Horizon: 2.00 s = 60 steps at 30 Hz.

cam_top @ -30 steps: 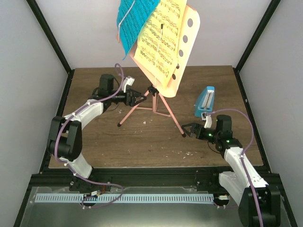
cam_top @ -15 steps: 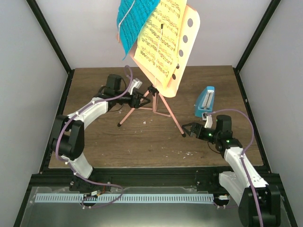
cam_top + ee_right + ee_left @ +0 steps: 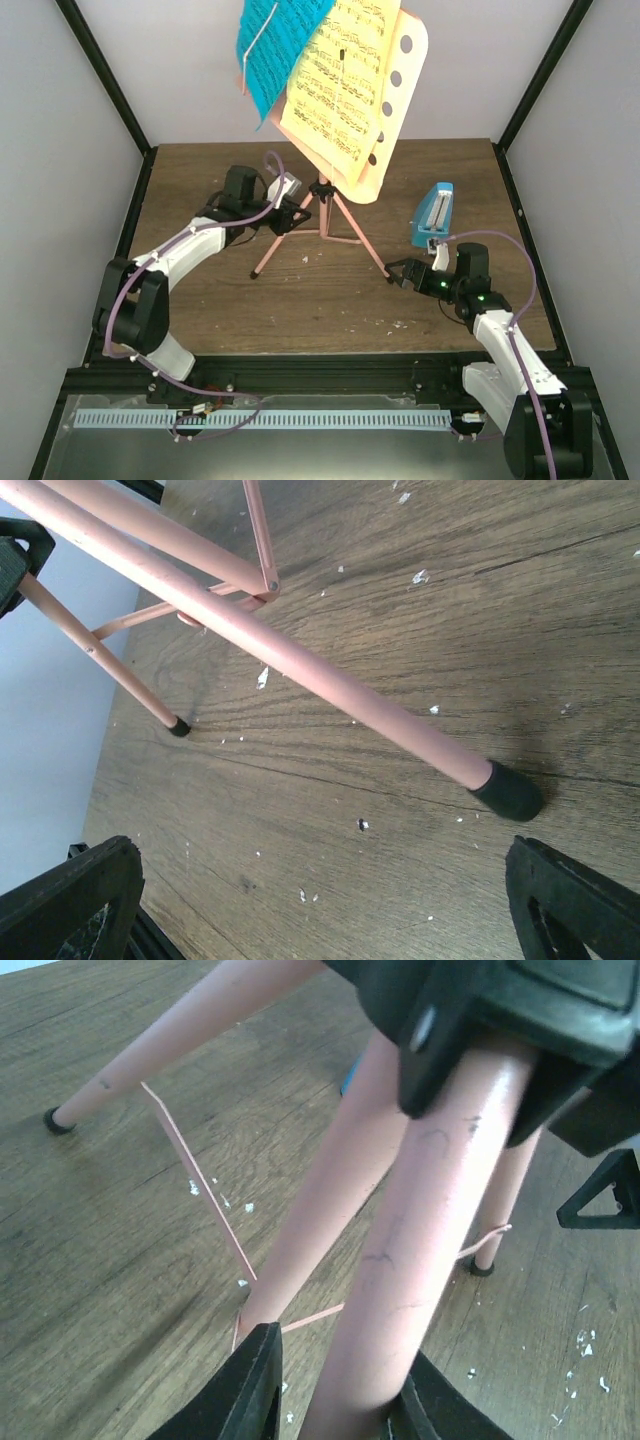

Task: Pack up the instrument practice props

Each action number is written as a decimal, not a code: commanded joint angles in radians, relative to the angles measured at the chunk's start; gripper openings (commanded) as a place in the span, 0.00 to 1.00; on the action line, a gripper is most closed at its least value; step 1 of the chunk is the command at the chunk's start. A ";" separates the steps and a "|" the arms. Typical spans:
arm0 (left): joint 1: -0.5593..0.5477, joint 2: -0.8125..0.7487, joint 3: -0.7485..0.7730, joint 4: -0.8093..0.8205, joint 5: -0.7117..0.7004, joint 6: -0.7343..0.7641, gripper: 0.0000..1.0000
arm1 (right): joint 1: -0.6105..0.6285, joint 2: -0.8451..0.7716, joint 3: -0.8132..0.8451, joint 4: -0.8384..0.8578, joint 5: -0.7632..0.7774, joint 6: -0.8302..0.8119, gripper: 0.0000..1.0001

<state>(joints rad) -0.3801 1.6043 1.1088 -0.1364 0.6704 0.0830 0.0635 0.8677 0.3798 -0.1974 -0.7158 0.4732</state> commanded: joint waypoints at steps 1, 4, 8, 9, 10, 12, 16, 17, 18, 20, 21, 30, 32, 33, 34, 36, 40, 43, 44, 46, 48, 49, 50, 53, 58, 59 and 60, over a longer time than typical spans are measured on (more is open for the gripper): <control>-0.009 -0.065 -0.044 0.006 -0.065 -0.036 0.21 | 0.010 -0.014 0.016 0.007 0.006 0.012 1.00; -0.015 -0.106 -0.080 0.011 -0.121 -0.057 0.15 | 0.010 -0.022 0.009 0.010 0.009 0.016 1.00; -0.033 -0.181 -0.152 0.019 -0.241 -0.100 0.09 | 0.010 -0.038 -0.003 0.017 0.015 0.025 1.00; -0.041 -0.204 -0.169 0.020 -0.278 -0.111 0.08 | 0.009 -0.042 -0.007 0.019 0.018 0.027 1.00; -0.048 -0.224 -0.185 0.019 -0.317 -0.124 0.08 | 0.010 -0.049 -0.009 0.021 0.023 0.030 1.00; -0.071 -0.263 -0.215 0.016 -0.386 -0.157 0.05 | 0.010 -0.057 -0.018 0.028 0.030 0.036 1.00; -0.140 -0.311 -0.253 -0.006 -0.547 -0.232 0.00 | 0.010 -0.068 -0.028 0.039 0.044 0.050 1.00; -0.159 -0.319 -0.257 -0.013 -0.589 -0.258 0.00 | 0.010 -0.070 -0.029 0.042 0.046 0.054 1.00; -0.177 -0.325 -0.262 -0.020 -0.635 -0.289 0.00 | 0.010 -0.073 -0.030 0.044 0.048 0.058 1.00; -0.205 -0.333 -0.272 -0.024 -0.695 -0.372 0.00 | 0.010 -0.085 -0.034 0.047 0.055 0.067 1.00; -0.220 -0.336 -0.277 -0.020 -0.719 -0.409 0.00 | 0.010 -0.092 -0.036 0.047 0.058 0.071 1.00; -0.390 -0.196 -0.176 -0.076 -0.992 -0.703 0.00 | 0.010 -0.144 -0.032 -0.010 0.130 0.091 1.00; -0.429 -0.148 -0.137 -0.078 -1.036 -0.734 0.00 | 0.009 -0.143 -0.031 -0.014 0.124 0.096 1.00; -0.447 -0.123 -0.113 -0.080 -1.063 -0.743 0.00 | 0.010 -0.141 -0.032 -0.013 0.118 0.098 1.00; -0.462 -0.097 -0.079 -0.085 -1.085 -0.752 0.00 | 0.010 -0.139 -0.035 -0.011 0.114 0.100 1.00; -0.480 -0.042 -0.022 -0.105 -1.113 -0.772 0.00 | 0.009 -0.133 -0.038 -0.007 0.107 0.101 1.00; -0.490 0.053 0.066 -0.158 -1.153 -0.794 0.00 | 0.010 -0.126 -0.040 -0.004 0.104 0.098 1.00; -0.490 0.081 0.076 -0.118 -1.122 -0.762 0.00 | 0.010 -0.124 -0.036 -0.001 0.110 0.098 1.00; -0.488 0.083 0.076 -0.098 -1.094 -0.737 0.00 | 0.010 -0.123 -0.033 0.000 0.112 0.100 1.00; -0.488 0.088 0.080 -0.070 -1.035 -0.683 0.13 | 0.010 -0.121 -0.023 0.002 0.110 0.101 1.00; -0.487 0.082 0.081 -0.054 -0.999 -0.646 0.44 | 0.010 -0.120 -0.009 0.008 0.107 0.098 1.00; -0.487 0.074 0.077 -0.049 -0.994 -0.633 0.56 | 0.010 -0.120 0.001 0.012 0.105 0.096 1.00; -0.487 0.060 0.071 -0.043 -0.993 -0.619 0.66 | 0.010 -0.119 0.011 0.016 0.103 0.093 1.00; -0.485 -0.004 0.037 -0.024 -0.993 -0.569 0.81 | 0.010 -0.120 0.044 0.039 0.085 0.079 1.00; -0.452 -0.185 -0.065 -0.008 -0.951 -0.517 0.85 | 0.011 -0.077 0.106 0.117 -0.056 0.048 1.00; -0.436 -0.227 -0.093 -0.004 -0.930 -0.511 0.85 | 0.015 -0.062 0.116 0.132 -0.088 0.047 1.00; -0.416 -0.271 -0.121 -0.002 -0.901 -0.508 0.85 | 0.029 -0.049 0.127 0.147 -0.102 0.045 1.00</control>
<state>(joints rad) -0.8474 1.4780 1.0554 -0.1722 -0.3027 -0.4721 0.0666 0.7830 0.4339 -0.1394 -0.6949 0.5465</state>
